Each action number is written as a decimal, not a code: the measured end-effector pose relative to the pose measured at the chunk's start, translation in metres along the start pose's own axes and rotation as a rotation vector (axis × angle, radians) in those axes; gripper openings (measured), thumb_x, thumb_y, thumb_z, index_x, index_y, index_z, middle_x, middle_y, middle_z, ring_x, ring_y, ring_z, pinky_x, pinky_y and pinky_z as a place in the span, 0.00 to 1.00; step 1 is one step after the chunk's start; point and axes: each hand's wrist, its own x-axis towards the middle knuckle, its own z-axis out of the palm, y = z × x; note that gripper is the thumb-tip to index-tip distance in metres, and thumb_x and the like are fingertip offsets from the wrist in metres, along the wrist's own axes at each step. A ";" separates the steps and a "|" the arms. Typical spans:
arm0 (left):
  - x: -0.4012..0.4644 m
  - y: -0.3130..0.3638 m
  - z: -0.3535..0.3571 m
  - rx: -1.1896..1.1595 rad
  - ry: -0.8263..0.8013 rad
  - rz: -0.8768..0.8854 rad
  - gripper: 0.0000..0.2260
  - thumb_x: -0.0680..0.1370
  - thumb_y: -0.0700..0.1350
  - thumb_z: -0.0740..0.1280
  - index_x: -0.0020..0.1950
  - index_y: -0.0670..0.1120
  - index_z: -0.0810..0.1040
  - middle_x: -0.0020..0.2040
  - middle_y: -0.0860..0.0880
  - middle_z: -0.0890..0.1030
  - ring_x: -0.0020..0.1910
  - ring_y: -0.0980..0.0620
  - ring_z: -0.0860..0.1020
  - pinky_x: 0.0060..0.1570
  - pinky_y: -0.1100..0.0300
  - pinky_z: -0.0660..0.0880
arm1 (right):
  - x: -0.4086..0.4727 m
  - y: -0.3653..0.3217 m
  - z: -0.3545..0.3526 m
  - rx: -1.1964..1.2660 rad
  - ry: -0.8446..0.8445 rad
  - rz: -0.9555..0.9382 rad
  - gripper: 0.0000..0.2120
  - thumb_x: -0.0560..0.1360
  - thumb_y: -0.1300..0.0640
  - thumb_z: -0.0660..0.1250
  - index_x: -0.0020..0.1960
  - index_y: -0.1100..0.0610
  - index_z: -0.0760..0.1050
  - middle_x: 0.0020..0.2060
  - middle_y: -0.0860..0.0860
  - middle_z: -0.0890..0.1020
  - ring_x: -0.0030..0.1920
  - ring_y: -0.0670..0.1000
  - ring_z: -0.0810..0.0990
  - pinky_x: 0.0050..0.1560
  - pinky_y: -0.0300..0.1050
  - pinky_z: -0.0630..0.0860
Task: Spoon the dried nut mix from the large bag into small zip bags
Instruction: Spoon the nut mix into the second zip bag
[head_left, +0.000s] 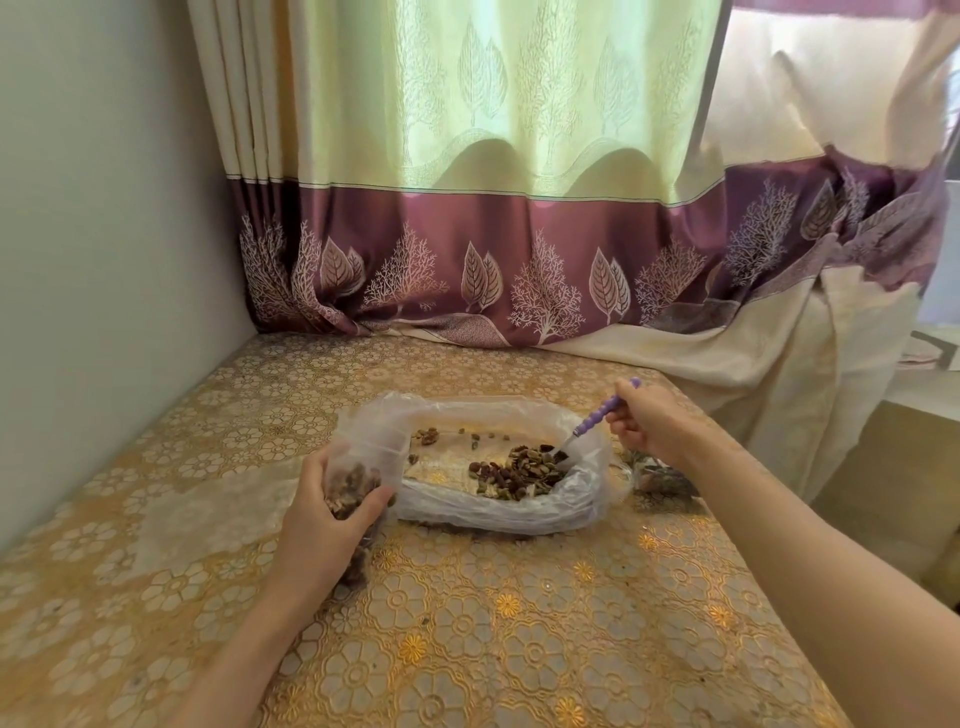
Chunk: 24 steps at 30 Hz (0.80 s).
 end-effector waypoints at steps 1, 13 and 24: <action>0.000 0.000 0.000 -0.003 -0.002 -0.001 0.27 0.67 0.56 0.72 0.61 0.59 0.63 0.50 0.64 0.70 0.46 0.68 0.72 0.39 0.71 0.67 | 0.000 -0.001 0.002 0.021 0.010 0.000 0.17 0.82 0.57 0.51 0.37 0.61 0.68 0.21 0.53 0.79 0.19 0.43 0.66 0.16 0.32 0.58; -0.004 0.007 -0.001 -0.009 -0.018 0.006 0.26 0.68 0.55 0.72 0.62 0.58 0.64 0.51 0.66 0.69 0.45 0.77 0.72 0.35 0.77 0.69 | -0.020 -0.061 0.057 0.111 -0.050 -0.118 0.19 0.83 0.55 0.53 0.35 0.61 0.69 0.31 0.60 0.81 0.18 0.44 0.65 0.14 0.34 0.59; -0.004 0.012 0.000 -0.122 -0.001 -0.032 0.22 0.69 0.52 0.73 0.59 0.59 0.68 0.50 0.60 0.76 0.46 0.68 0.76 0.39 0.70 0.71 | -0.060 -0.084 0.140 -0.156 -0.127 -0.304 0.23 0.81 0.56 0.56 0.29 0.60 0.73 0.35 0.62 0.82 0.22 0.46 0.67 0.19 0.36 0.64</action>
